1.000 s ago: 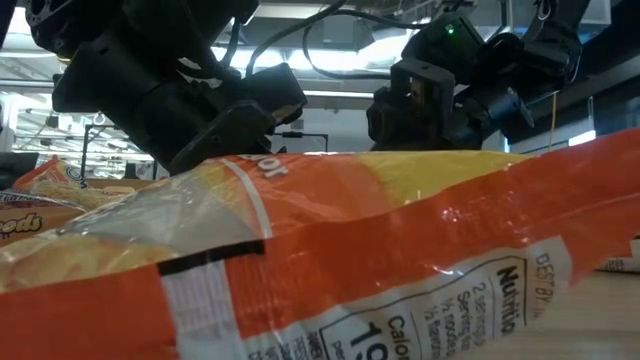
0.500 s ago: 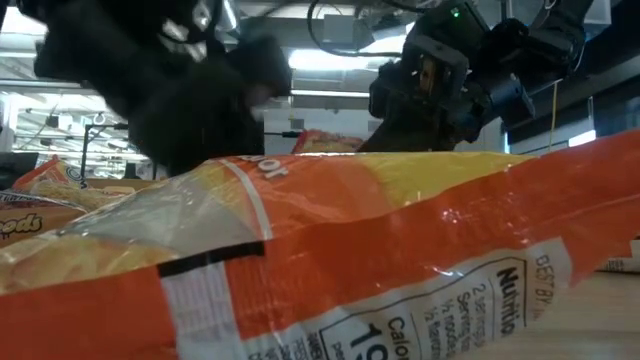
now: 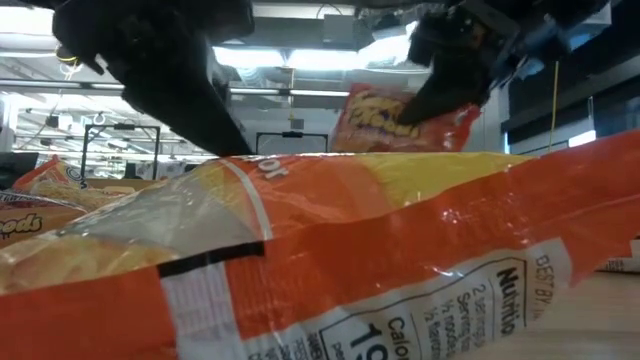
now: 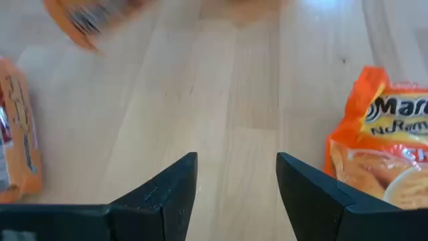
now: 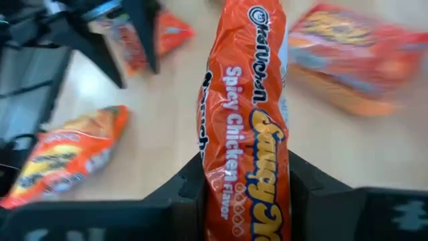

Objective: Sort Maruchan noodles
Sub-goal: Put the red noodle pack into the blue bin

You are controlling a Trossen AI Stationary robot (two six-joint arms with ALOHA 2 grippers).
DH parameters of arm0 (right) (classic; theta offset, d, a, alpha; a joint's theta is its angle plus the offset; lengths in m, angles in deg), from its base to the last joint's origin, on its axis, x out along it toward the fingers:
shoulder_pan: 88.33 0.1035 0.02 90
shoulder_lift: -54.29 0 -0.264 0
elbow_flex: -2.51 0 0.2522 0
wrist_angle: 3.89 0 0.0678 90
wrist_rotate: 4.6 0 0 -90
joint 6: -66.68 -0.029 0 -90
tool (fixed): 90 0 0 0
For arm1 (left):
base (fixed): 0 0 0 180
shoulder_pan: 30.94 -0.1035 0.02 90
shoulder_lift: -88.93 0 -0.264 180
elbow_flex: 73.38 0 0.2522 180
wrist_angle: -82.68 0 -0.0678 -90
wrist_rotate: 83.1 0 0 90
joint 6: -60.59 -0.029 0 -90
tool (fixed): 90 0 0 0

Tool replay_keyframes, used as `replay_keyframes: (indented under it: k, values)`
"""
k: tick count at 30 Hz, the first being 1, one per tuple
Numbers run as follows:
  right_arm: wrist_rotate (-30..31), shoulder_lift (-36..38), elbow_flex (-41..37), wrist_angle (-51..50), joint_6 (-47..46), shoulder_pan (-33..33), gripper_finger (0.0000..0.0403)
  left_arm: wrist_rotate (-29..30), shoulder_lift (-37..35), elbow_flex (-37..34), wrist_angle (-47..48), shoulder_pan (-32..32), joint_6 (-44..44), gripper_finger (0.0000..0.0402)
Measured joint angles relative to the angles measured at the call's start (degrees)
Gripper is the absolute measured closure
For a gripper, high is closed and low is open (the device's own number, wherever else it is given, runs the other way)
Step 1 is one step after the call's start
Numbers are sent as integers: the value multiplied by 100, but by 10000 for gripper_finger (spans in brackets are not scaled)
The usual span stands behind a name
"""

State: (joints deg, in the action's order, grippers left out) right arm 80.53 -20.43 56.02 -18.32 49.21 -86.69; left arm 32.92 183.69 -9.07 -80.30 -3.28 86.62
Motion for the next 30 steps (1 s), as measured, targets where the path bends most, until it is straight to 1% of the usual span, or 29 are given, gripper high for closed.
replay_keyframes:
  k: [8,12,17,20,25,28,30]
  values:
    - [711,1694,26,-1998,664,-794,302,-14,4,0,20,-70,24,204]
    - [1293,2171,462,-3207,929,-1348,302,-14,4,0,18,-70,26,204]
    - [2184,2201,1159,-4643,1349,-2074,302,2,7,0,18,-70,30,204]
    - [2512,2128,1323,-5037,1498,-2534,302,4,7,0,16,-70,36,204]
    - [2779,1983,1307,-5499,1646,-3260,302,4,7,0,18,-70,37,204]
    - [2768,1788,1300,-5647,1641,-3600,302,4,9,0,16,-70,37,204]
    - [2628,1624,1300,-5666,1644,-3765,302,4,9,0,18,-69,37,204]
